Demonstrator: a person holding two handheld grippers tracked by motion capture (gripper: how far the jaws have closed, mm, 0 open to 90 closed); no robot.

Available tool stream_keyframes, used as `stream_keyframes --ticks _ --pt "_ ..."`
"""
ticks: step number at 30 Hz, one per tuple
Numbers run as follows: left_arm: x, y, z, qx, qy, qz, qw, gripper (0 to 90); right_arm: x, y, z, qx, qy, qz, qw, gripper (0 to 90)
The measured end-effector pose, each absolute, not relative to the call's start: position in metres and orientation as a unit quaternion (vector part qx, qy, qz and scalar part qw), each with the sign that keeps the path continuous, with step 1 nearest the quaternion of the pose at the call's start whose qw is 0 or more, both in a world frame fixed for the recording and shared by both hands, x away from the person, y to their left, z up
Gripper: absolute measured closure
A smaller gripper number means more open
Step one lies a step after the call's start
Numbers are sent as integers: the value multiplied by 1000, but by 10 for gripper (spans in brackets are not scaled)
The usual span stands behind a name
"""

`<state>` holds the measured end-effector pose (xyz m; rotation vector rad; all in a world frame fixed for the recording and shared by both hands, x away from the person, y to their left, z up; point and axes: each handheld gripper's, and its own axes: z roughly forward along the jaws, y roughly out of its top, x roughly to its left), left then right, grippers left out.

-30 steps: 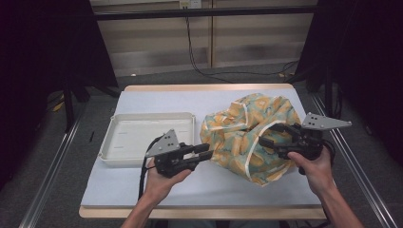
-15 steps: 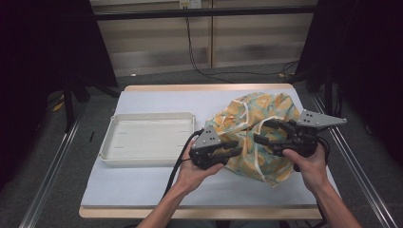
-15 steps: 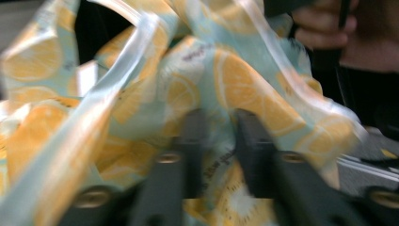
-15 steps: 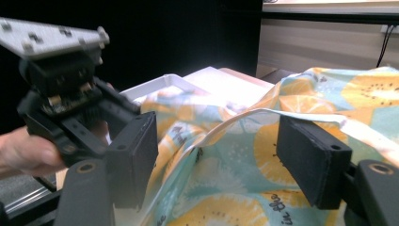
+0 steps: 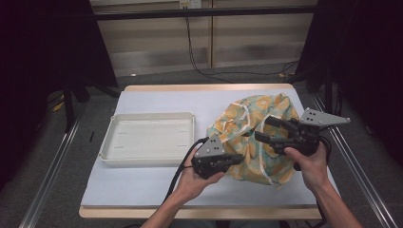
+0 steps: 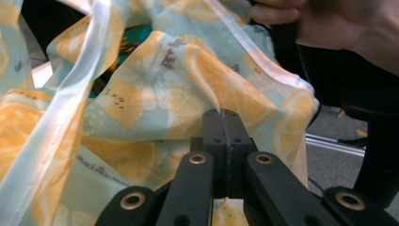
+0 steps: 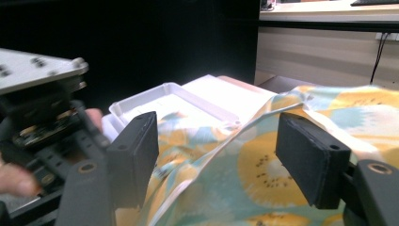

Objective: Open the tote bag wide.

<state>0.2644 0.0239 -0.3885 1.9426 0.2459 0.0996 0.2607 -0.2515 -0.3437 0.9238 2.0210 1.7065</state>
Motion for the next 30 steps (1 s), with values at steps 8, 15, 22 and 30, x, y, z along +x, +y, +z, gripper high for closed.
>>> stream_keyframes --ticks 8,15,22,30 --pt "258 18 -389 828 81 25 555 900 263 -251 -351 328 723 584 167 686" --pt "271 29 -375 803 113 38 584 688 255 -260 -354 317 716 597 172 900" --pt "288 38 -362 779 145 59 607 626 236 -273 -355 314 717 595 185 900" --pt "316 38 -365 774 183 84 600 611 215 -286 -363 317 717 591 192 900"
